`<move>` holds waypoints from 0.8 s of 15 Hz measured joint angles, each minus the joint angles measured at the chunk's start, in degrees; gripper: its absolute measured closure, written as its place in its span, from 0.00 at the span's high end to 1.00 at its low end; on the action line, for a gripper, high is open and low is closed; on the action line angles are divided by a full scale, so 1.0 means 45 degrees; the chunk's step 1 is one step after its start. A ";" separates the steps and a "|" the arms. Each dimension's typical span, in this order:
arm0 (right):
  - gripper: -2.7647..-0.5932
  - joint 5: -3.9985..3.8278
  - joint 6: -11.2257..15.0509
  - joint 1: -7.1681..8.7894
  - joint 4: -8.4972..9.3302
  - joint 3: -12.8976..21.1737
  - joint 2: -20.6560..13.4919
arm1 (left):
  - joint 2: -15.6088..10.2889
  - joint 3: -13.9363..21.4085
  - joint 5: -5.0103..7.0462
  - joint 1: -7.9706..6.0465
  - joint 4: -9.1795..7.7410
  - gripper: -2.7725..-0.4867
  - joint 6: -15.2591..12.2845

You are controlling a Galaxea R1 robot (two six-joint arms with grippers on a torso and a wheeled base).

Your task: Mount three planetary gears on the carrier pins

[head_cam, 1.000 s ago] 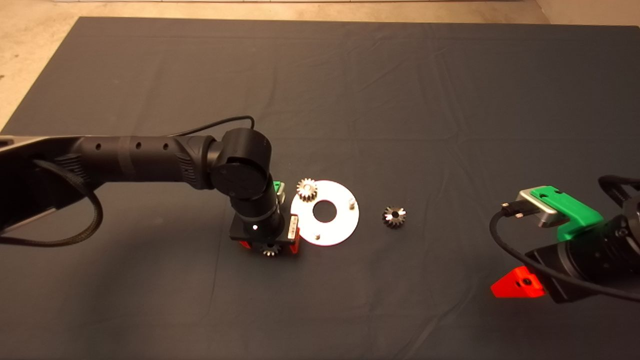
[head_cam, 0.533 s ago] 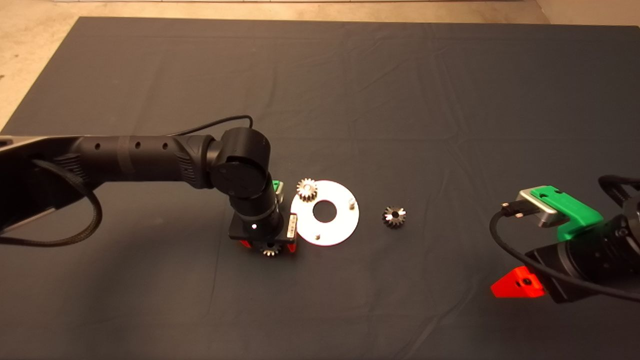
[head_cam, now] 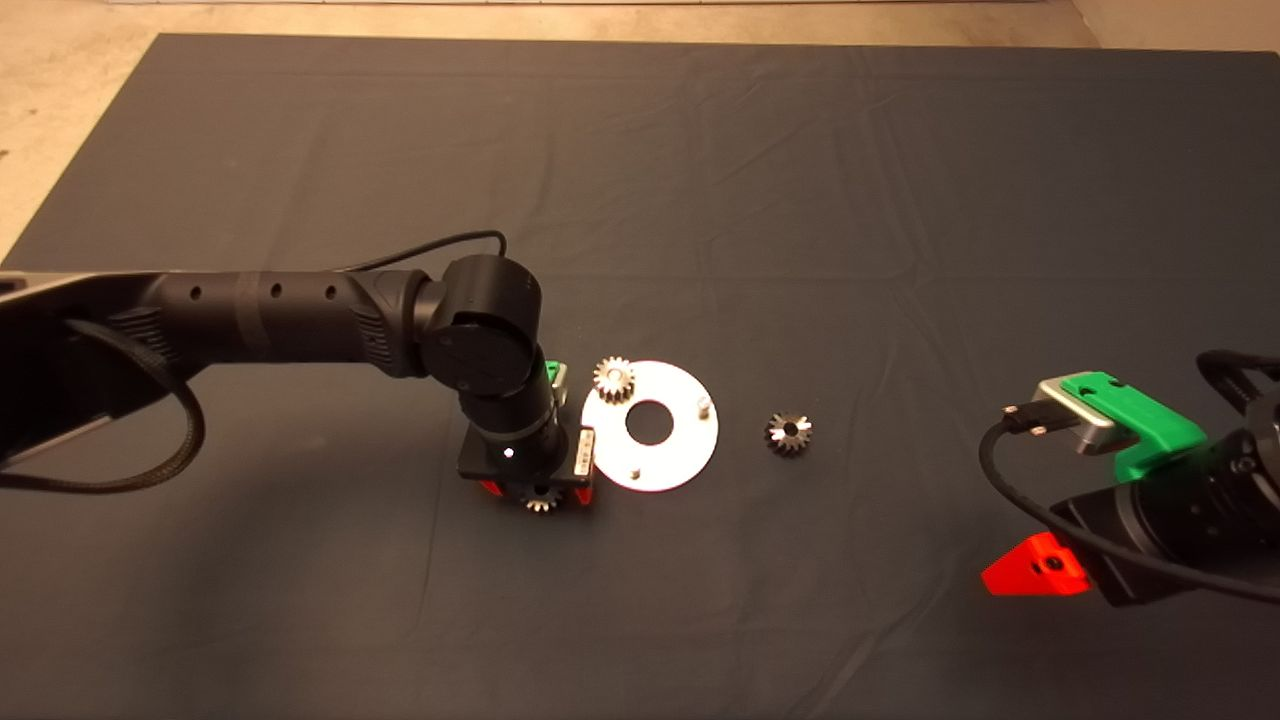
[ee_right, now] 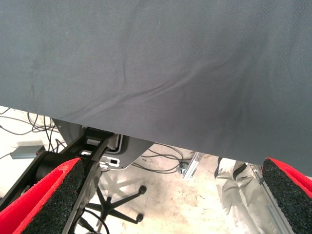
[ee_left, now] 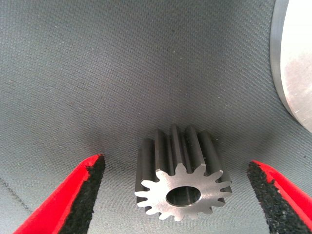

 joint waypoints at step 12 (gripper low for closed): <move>0.98 0.0000 0.0000 -0.0005 0.0000 0.0000 0.0005 | 0.0000 0.0000 0.0000 0.0000 -0.0004 0.45 -0.0005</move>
